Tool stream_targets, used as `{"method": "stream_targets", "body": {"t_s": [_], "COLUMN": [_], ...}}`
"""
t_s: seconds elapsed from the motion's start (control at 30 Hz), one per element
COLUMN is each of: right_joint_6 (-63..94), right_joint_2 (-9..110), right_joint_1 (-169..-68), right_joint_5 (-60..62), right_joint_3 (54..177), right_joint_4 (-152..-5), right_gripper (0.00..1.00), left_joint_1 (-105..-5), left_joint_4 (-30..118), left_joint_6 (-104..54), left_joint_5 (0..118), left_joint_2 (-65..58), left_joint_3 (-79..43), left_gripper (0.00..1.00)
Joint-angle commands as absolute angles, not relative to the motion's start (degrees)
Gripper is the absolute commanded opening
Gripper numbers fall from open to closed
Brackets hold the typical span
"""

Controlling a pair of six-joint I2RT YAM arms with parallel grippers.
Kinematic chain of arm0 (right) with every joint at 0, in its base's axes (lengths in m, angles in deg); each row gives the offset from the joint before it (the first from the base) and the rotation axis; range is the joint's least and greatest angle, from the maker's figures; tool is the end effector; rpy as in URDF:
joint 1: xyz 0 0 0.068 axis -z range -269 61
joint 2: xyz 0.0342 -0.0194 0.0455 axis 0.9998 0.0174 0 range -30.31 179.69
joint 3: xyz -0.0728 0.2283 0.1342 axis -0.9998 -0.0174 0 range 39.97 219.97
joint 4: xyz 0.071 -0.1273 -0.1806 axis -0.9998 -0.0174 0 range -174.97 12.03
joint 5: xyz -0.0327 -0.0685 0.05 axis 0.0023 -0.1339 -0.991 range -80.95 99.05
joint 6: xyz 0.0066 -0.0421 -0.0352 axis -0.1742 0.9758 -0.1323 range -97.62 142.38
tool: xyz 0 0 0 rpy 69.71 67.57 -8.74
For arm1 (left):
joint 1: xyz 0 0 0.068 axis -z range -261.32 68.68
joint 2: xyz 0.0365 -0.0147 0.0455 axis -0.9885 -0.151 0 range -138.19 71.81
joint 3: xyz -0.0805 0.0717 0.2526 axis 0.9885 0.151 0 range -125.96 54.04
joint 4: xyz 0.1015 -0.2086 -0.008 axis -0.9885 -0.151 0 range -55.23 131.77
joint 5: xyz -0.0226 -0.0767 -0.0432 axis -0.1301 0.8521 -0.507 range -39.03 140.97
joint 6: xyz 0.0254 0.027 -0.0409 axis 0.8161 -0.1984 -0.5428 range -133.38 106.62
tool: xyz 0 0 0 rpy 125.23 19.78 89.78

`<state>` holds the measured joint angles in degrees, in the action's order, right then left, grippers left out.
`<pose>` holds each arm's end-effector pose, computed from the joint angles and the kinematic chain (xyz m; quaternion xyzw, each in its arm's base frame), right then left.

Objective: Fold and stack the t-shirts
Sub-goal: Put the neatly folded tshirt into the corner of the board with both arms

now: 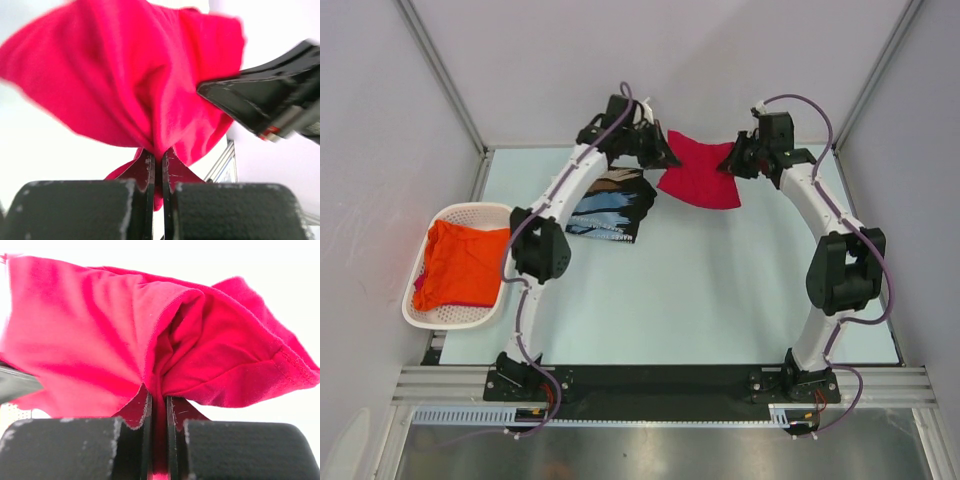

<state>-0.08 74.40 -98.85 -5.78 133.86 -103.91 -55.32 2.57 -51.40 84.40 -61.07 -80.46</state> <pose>0.3893 0.0772 0.3235 0.0399 0.8875 0.2345 0.3947 0.4368 -0.2360 0.3102 0.0363 0.8678 -0.4431 0.2219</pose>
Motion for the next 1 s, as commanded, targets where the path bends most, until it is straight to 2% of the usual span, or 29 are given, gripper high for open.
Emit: {"method": "stream_targets", "body": {"t_s": [0.0, 0.13, 0.53, 0.83, 0.97], "right_joint_6": [-0.6, -0.9, -3.9, -6.2, -6.6], "right_joint_2": [75.4, 79.2, 92.7, 100.4, 98.8], "right_joint_1": [-101.6, -105.0, -114.0, -116.8, -117.0], "right_joint_5": [-6.2, -6.2, -6.9, -5.3, -2.7], "right_joint_3": [139.4, 142.4, 155.6, 170.9, 170.1], "right_joint_4": [-103.7, -103.0, -102.8, -103.8, -100.4], "right_gripper": [0.0, 0.0, 0.0, 0.0, 0.0], "left_joint_1": [-61.3, -65.6, -75.9, -80.4, -81.1], "left_joint_4": [-0.6, -4.3, -5.3, -5.6, -5.7], "left_joint_6": [-47.4, -44.1, -39.1, -40.1, -40.1], "left_joint_5": [82.1, 80.0, 77.1, 75.7, 73.5], "left_joint_2": [-52.7, -48.9, -41.0, -42.1, -41.8], "left_joint_3": [-82.5, -81.1, -66.3, -73.0, -75.9], "left_gripper": [0.0, 0.0, 0.0, 0.0, 0.0]}}
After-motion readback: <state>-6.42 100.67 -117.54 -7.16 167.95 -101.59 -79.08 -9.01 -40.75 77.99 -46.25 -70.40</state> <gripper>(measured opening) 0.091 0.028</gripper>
